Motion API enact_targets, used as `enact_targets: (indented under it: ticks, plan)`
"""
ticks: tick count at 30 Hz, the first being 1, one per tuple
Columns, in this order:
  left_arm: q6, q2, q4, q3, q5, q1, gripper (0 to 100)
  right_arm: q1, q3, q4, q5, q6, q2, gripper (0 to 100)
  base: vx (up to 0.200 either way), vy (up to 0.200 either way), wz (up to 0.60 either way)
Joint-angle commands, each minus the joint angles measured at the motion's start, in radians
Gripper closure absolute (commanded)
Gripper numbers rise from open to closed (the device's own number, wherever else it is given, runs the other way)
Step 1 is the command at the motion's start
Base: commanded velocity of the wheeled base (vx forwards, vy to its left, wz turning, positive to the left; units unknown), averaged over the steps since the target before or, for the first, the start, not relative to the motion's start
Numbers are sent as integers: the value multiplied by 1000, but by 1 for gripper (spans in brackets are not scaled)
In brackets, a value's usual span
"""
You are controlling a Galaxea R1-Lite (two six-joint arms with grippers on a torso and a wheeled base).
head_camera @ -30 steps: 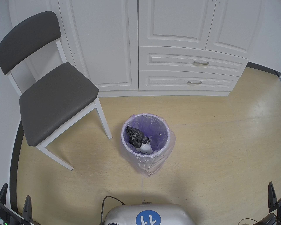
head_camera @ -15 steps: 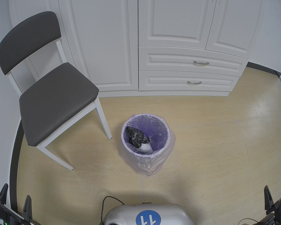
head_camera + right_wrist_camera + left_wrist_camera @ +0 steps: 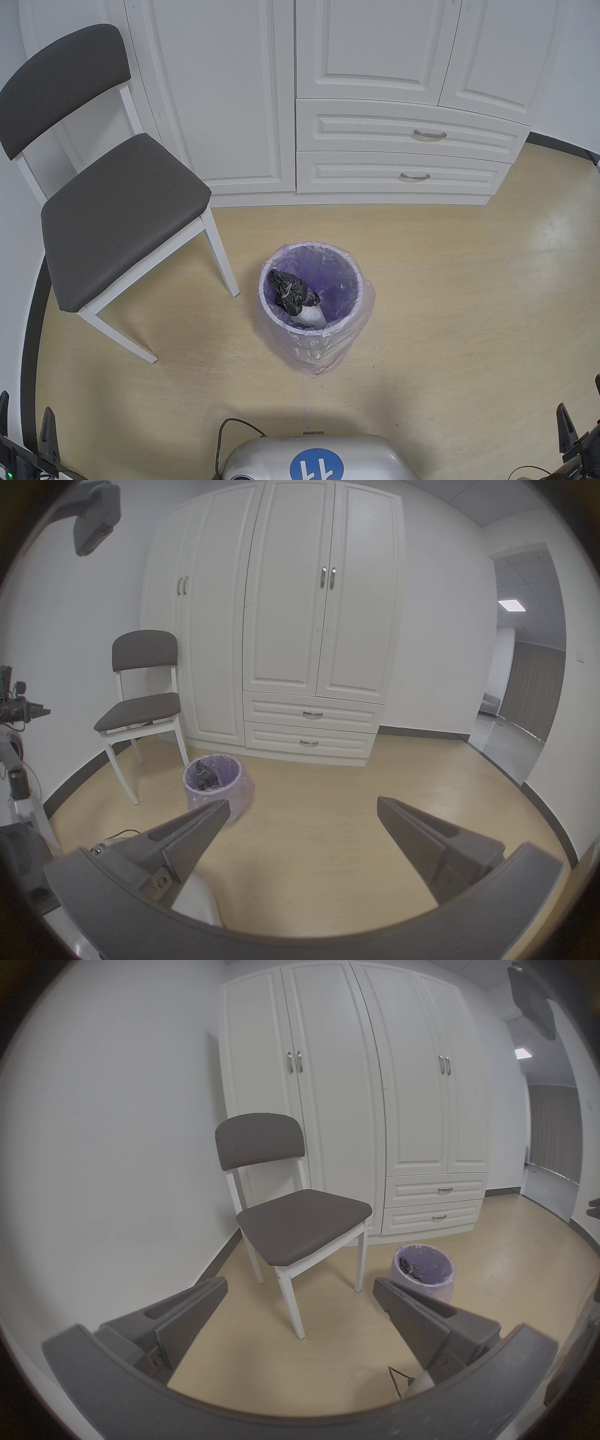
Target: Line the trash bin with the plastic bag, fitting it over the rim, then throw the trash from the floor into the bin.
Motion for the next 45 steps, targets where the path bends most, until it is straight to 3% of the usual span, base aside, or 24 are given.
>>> enact_targets:
  ticks: [1, 12, 24, 36, 45]
  plan:
    - [1, -13, -1, 18, 8, 0, 0, 0, 18, 4, 9, 34, -15, 0, 0, 0, 0]
    - [0, -13, -3, 18, -17, 0, 0, 2, 18, 56, -11, 119, -15, 0, 0, 0, 0]
    - [-11, -14, 27, 18, -192, 0, 0, 0, 18, 61, -16, 113, -15, 0, 0, 0, 0]
    - [-53, -11, 54, 16, -175, 0, 0, 2, 18, 60, -14, 133, -15, 0, 0, 0, 0]
    - [-20, -14, 57, 15, -178, -2, 0, 0, 18, 63, -16, 113, -15, 0, 0, 0, 0]
